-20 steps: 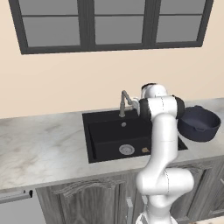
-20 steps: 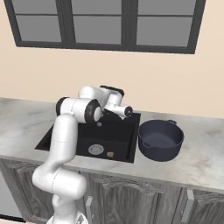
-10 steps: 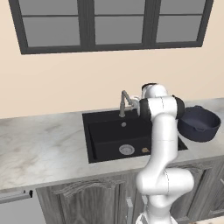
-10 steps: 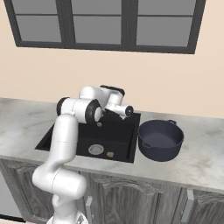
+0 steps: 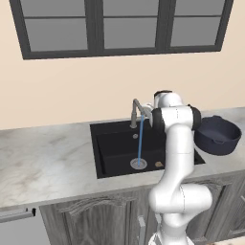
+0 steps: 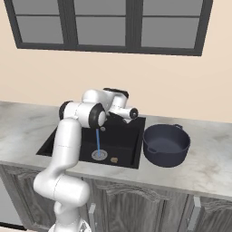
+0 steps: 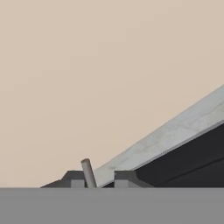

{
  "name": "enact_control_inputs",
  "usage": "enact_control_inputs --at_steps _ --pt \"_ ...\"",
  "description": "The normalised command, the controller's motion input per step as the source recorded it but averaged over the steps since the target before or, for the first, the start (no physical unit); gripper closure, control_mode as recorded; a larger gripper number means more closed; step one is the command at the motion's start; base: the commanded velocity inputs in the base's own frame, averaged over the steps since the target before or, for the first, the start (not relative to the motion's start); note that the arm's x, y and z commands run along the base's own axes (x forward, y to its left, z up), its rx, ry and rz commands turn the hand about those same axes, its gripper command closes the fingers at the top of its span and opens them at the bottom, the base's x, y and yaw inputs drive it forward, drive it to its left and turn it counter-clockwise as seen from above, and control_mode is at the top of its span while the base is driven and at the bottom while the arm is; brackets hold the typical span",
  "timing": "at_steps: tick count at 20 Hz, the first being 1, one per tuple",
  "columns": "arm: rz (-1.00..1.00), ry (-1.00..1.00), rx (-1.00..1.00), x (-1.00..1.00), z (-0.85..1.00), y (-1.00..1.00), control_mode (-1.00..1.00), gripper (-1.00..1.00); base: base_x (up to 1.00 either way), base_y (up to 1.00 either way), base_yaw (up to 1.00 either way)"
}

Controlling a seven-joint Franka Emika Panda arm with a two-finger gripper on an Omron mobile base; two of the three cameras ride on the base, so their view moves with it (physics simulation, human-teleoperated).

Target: Dump the garlic from the pot into the sink. Then turn on the water and wash the garlic. Then turn off the water and put the garlic back in the pot.

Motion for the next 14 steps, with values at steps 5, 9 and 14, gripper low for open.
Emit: enact_control_inputs --at_steps 5,9,14 --pt "-0.02 0.00 0.06 0.00 -0.40 -0.07 -1.00 1.00 0.00 0.00 0.00" --pt "0.00 0.00 0.01 0.00 -0.01 -0.01 -1.00 1.00 0.00 0.00 0.00" --pt "0.00 0.00 0.00 0.00 0.00 0.00 -1.00 1.00 0.00 0.00 0.00"
